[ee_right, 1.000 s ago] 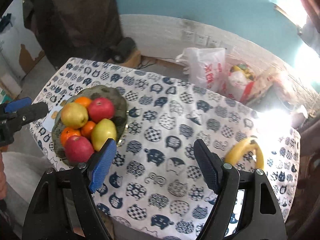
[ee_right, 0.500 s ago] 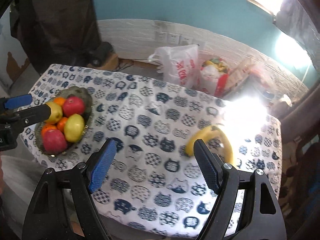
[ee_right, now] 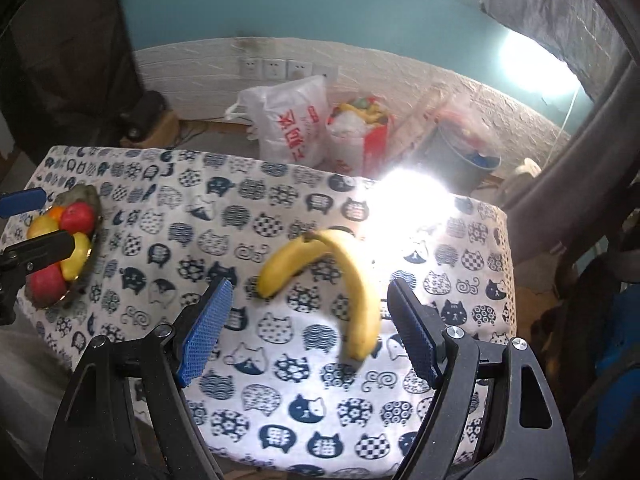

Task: Organize fruits
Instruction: 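Close the right gripper on one banana while the left gripper grasps the other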

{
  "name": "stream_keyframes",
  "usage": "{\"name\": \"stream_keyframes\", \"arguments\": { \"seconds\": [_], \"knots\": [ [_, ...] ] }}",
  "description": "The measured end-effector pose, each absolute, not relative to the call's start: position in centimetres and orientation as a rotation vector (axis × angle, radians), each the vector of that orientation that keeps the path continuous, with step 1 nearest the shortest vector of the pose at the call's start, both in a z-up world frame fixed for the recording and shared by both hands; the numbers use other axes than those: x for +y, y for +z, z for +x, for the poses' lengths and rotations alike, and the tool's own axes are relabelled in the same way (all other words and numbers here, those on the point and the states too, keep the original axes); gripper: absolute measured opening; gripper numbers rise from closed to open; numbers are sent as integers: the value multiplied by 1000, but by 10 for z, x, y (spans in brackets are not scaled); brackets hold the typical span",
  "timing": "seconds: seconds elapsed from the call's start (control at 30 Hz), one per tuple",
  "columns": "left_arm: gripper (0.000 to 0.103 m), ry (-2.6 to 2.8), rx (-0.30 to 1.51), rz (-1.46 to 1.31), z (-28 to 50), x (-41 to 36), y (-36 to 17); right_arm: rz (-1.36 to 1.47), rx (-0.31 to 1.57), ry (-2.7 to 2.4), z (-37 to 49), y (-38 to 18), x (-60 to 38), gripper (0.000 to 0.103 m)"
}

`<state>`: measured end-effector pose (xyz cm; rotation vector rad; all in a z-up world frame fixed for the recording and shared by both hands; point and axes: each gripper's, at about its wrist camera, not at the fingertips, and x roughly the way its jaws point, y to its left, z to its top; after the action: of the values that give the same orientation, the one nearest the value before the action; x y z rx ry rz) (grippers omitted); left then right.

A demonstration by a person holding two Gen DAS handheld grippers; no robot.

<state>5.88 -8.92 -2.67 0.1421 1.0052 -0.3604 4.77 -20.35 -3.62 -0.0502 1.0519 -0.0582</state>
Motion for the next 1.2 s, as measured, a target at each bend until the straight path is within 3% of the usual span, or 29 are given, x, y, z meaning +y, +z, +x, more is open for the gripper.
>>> {"name": "stream_keyframes", "arguments": {
  "seconds": [0.53, 1.2],
  "knots": [
    [89, -474, 1001, 323, 110, -165, -88, -60, 1190, -54, 100, -96, -270, 79],
    [89, -560, 1158, 283, 157, -204, -165, 11, 1288, -20, 122, -184, -284, 76]
  ]
}}
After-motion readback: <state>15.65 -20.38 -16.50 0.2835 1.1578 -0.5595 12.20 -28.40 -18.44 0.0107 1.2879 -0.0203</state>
